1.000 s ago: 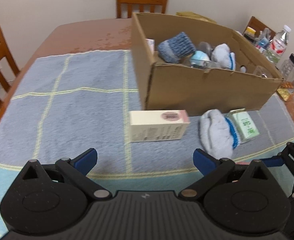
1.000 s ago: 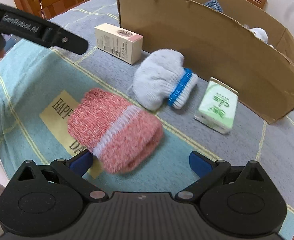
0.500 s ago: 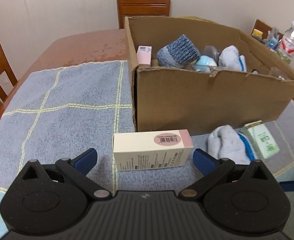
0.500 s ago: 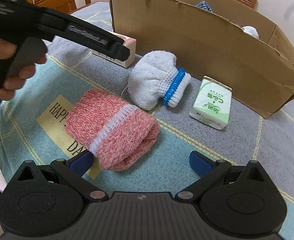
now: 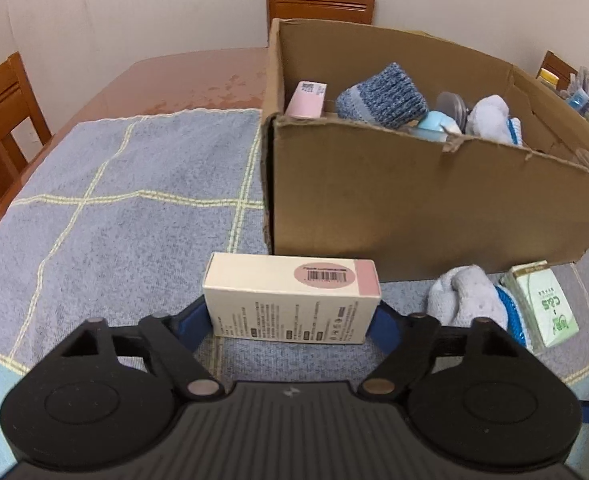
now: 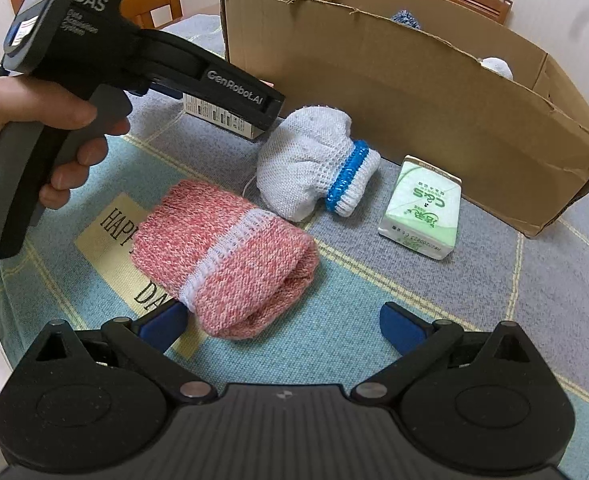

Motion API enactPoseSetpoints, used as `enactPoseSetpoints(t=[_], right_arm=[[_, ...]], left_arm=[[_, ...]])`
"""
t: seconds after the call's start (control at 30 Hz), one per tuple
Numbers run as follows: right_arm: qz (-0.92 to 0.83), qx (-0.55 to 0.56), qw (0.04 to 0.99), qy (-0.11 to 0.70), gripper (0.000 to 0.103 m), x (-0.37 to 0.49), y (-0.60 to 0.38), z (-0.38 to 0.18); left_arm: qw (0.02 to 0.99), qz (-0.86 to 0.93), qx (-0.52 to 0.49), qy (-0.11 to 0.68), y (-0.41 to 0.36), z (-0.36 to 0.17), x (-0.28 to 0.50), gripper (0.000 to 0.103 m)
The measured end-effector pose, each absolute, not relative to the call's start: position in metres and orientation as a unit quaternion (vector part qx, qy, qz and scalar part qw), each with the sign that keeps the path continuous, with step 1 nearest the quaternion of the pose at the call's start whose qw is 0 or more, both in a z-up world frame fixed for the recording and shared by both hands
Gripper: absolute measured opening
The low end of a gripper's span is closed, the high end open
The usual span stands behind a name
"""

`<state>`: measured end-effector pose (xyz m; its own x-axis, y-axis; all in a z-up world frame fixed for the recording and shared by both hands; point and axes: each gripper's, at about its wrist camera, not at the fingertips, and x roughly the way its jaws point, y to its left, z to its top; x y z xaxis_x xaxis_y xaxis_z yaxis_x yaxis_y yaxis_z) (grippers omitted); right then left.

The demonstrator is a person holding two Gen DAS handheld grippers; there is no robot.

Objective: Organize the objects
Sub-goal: 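Close left tool on the cream box while right tool grasps the pink sock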

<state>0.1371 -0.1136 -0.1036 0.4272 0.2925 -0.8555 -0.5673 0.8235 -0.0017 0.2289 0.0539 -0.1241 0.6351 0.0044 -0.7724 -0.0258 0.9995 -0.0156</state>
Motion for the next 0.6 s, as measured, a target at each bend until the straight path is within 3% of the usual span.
enactPoseSetpoints(t=[0.6], right_arm=[[0.153,-0.082,0.851,0.495,0.103,0.103,-0.089,-0.095]], left_arm=[[0.890,-0.142,0.055,0.430,0.089,-0.113,0.217,0.079]])
